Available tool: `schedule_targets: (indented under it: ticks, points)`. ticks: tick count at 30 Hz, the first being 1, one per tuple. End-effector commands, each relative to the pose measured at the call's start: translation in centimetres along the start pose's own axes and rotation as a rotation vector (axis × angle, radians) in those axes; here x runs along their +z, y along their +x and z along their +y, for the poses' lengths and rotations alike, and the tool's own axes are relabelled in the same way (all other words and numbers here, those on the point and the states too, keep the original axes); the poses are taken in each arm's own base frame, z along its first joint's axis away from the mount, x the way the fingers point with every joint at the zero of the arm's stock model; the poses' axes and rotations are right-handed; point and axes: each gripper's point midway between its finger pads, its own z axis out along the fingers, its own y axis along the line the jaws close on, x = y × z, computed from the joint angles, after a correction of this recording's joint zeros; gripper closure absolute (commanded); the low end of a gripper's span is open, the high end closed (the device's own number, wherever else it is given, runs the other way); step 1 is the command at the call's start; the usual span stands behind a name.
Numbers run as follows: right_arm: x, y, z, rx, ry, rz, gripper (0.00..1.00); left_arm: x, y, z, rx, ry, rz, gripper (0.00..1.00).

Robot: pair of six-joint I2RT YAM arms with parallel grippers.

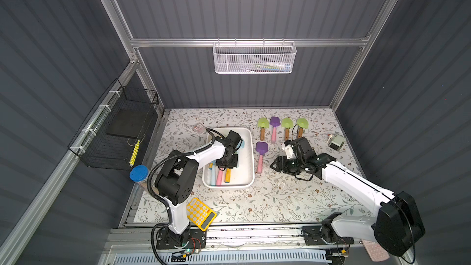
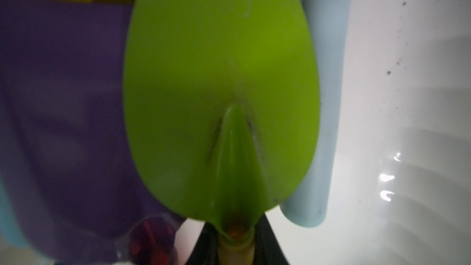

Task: Take the shovel out of the storage box
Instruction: Pick up the shovel from the storage box.

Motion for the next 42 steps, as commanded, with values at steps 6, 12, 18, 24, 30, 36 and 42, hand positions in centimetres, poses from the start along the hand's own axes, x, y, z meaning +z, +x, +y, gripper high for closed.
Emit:
schedule_targets:
  ticks: [6,12,18,24,30,36,42]
  points:
    - [-1.5,-0.1,1.0,-0.01,-0.029,-0.02,0.42,-5.7,-2.1,-1.0,-0.011,0.061,-0.089,1.0]
    - [-2.5,-0.2,3.2,-0.035,-0.103,-0.029,0.42,-10.3,-4.7,-2.4,-0.017,0.122,-0.183,1.0]
    - [-2.8,-0.5,8.9,-0.128,-0.241,-0.053,0.37,-12.6,-6.2,-4.5,-0.047,0.232,-0.22,1.0]
    - [-1.7,-2.3,12.0,-0.153,-0.272,-0.09,0.32,-13.9,-6.9,-6.6,-0.084,0.356,-0.232,1.0]
    - [0.4,-3.3,13.5,-0.168,-0.272,-0.073,0.32,-14.5,-6.8,-7.8,-0.103,0.431,-0.217,1.0]
    - [1.8,-3.1,15.4,-0.191,-0.312,-0.044,0.32,-15.0,-6.6,-7.9,-0.112,0.437,-0.224,1.0]
    - [3.4,-2.7,15.9,-0.194,-0.314,-0.022,0.33,-15.3,-6.5,-8.5,-0.115,0.469,-0.218,1.0]
